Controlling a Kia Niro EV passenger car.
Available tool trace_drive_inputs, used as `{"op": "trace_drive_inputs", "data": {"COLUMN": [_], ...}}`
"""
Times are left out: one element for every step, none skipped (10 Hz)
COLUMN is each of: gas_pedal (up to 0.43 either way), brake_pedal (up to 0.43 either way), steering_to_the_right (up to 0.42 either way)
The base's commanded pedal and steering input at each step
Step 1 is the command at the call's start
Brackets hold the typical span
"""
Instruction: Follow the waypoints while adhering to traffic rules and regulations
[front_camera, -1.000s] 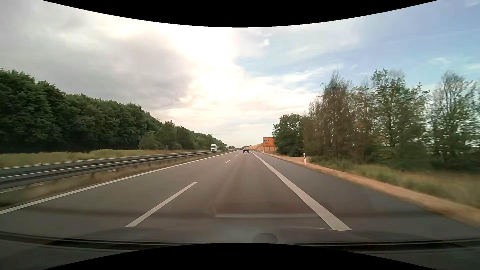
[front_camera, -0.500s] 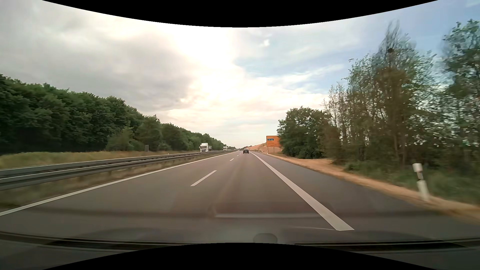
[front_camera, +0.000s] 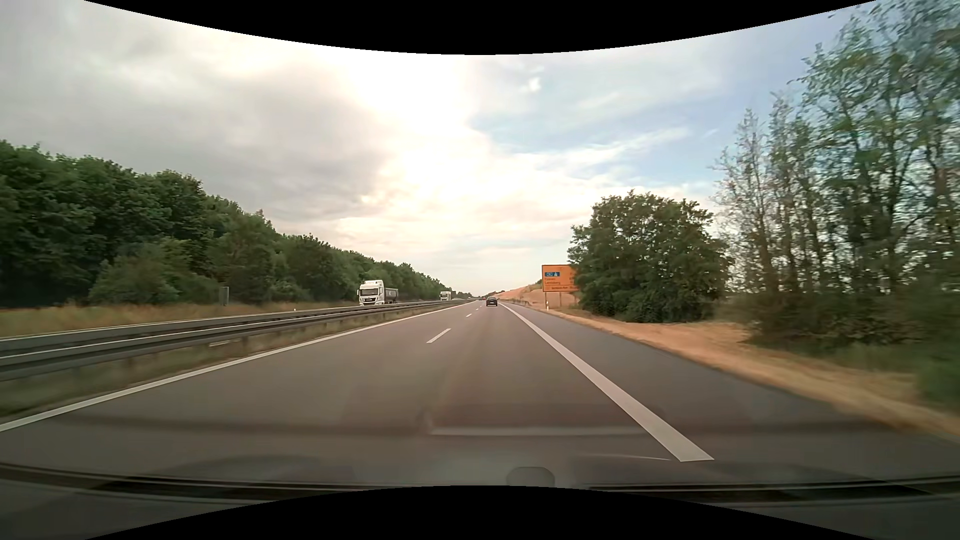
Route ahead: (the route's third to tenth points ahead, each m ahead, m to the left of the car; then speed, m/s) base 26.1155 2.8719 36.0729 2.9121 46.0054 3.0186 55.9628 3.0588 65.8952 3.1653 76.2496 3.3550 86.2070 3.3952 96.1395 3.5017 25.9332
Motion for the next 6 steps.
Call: {"op": "trace_drive_inputs", "data": {"gas_pedal": [0.319, 0.319, 0.319, 0.319, 0.319, 0.319], "brake_pedal": [0.0, 0.0, 0.0, 0.0, 0.0, 0.0], "steering_to_the_right": [-0.005, -0.005, -0.004, -0.004, -0.004, -0.004]}}
